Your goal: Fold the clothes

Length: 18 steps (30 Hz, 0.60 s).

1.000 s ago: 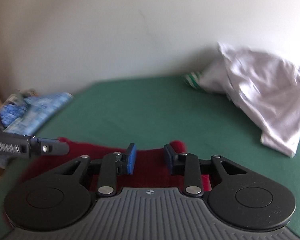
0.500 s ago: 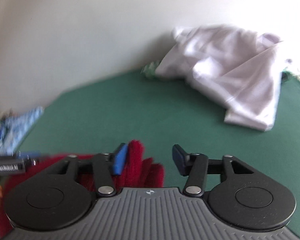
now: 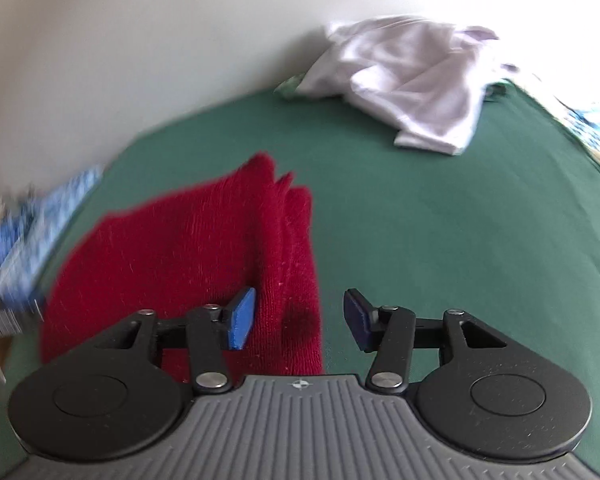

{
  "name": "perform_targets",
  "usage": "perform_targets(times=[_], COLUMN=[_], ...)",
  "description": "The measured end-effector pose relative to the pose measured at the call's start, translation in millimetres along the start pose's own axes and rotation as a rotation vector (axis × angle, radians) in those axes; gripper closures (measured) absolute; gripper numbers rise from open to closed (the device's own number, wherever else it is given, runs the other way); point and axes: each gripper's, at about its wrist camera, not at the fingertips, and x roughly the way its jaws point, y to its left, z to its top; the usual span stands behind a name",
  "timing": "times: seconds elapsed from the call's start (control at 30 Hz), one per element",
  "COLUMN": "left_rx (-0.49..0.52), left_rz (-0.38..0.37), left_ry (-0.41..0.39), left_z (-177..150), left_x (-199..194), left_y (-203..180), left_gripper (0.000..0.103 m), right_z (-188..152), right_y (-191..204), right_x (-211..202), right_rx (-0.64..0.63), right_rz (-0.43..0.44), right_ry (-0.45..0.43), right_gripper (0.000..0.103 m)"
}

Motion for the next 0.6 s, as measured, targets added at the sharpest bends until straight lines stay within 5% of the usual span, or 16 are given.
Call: perform_targets(times=[0.13,0.6], left_rx=[0.016,-0.036], left_rz=[0.068,0.231], left_ry=[-0.015,0.084], left_z=[7.7,24.7], left_x=[-14.1,-20.8], left_y=[-11.1,-48.2], left_gripper=[0.037,0.031], right_z=[-1.8,-11.8], right_y=[4.8,12.9], right_x=[-25.0,2.9], right_rx=[0.038,0.057], right_rz=[-0.004,0.127], right_ry=[-0.046,0.044], right_gripper=[0.043,0.039])
